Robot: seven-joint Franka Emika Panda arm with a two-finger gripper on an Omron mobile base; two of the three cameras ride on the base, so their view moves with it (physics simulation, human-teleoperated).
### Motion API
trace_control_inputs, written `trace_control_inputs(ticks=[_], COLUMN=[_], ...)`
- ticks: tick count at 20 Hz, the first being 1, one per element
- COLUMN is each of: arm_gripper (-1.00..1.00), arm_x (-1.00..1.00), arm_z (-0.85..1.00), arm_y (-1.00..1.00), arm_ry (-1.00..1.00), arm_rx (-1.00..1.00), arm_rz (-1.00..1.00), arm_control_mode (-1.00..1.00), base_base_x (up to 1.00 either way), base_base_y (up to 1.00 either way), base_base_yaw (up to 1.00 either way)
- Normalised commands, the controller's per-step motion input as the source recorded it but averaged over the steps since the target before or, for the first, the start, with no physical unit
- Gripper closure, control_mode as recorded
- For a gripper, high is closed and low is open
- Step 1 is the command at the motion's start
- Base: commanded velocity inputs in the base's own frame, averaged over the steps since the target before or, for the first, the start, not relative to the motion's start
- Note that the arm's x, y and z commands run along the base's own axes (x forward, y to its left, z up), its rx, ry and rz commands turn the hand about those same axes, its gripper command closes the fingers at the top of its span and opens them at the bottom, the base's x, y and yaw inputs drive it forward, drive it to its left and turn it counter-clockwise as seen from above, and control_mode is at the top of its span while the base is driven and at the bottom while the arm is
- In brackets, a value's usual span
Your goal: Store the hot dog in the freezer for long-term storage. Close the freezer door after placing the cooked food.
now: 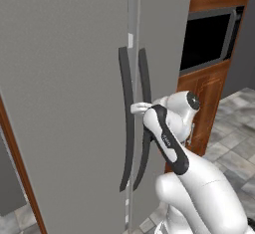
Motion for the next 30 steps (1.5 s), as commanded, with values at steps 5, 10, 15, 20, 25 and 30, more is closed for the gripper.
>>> trace_control_inputs(ticks=[5, 10, 15, 20, 25, 30], arm_gripper=[-1.00, -1.00, -1.00, -1.00, -1.00, -1.00], arm_x=[0.20, 0.25, 0.32, 0.37, 0.03, 0.00], arm_z=[0.08, 0.01, 0.00, -0.02, -0.01, 0.00], arm_y=[0.06, 0.01, 0.00, -0.07, -0.12, -0.18], arm_ry=[0.10, 0.10, 0.11, 0.01, -0.01, -0.04], arm_rx=[0.00, 0.00, 0.00, 0.00, 0.04, 0.01], arm_rz=[-0.08, -0.04, 0.00, 0.02, 0.07, 0.05], arm_control_mode=[-1.00, -1.00, -1.00, -1.00, -1.00, -1.00], base_base_x=[0.00, 0.00, 0.00, 0.00, 0.00, 0.00], base_base_y=[0.00, 0.00, 0.00, 0.00, 0.00, 0.00], base_base_yaw=[0.00, 0.00, 0.00, 0.00, 0.00, 0.00])
